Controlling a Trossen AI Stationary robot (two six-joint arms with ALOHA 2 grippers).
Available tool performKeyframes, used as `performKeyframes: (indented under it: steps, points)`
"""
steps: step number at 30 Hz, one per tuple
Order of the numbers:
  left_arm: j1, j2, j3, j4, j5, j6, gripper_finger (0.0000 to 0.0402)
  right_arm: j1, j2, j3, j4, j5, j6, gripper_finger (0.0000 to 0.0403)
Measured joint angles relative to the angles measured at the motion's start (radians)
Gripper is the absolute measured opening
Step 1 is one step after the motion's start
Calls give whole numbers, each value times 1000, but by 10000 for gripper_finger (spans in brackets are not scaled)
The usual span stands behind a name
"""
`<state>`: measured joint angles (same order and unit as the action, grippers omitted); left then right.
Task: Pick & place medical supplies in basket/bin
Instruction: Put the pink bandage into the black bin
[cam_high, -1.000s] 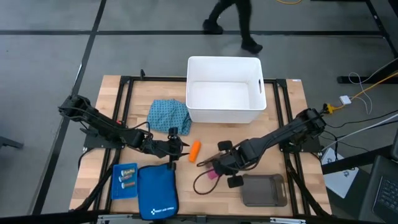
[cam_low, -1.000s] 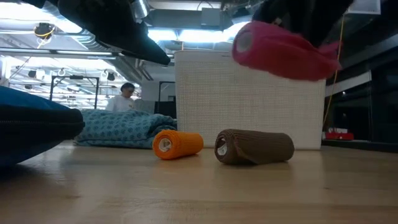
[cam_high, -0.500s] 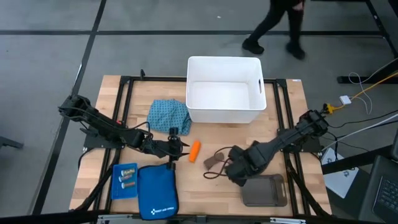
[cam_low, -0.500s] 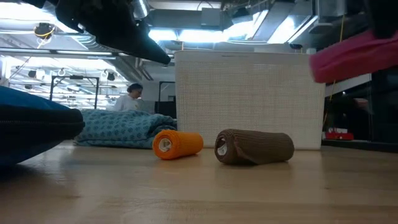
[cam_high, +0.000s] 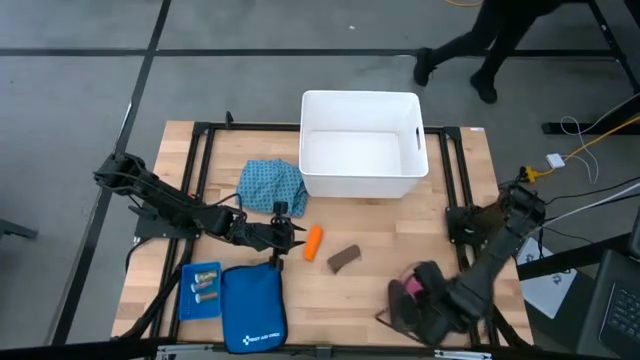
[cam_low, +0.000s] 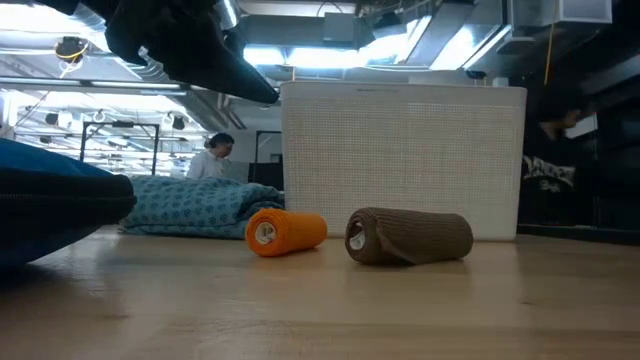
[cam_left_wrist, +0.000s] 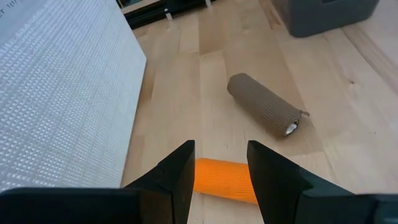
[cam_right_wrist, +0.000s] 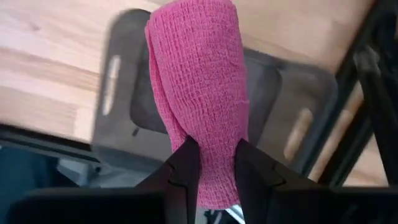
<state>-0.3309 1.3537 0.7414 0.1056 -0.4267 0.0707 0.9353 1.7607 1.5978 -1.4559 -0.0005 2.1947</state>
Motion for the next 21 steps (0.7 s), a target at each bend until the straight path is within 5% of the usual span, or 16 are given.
performKeyframes:
  steps: [21]
  points:
    - [59, 0, 0, 46, 36, 81, 143, 78, 119, -1, 34, 10, 62, 79]
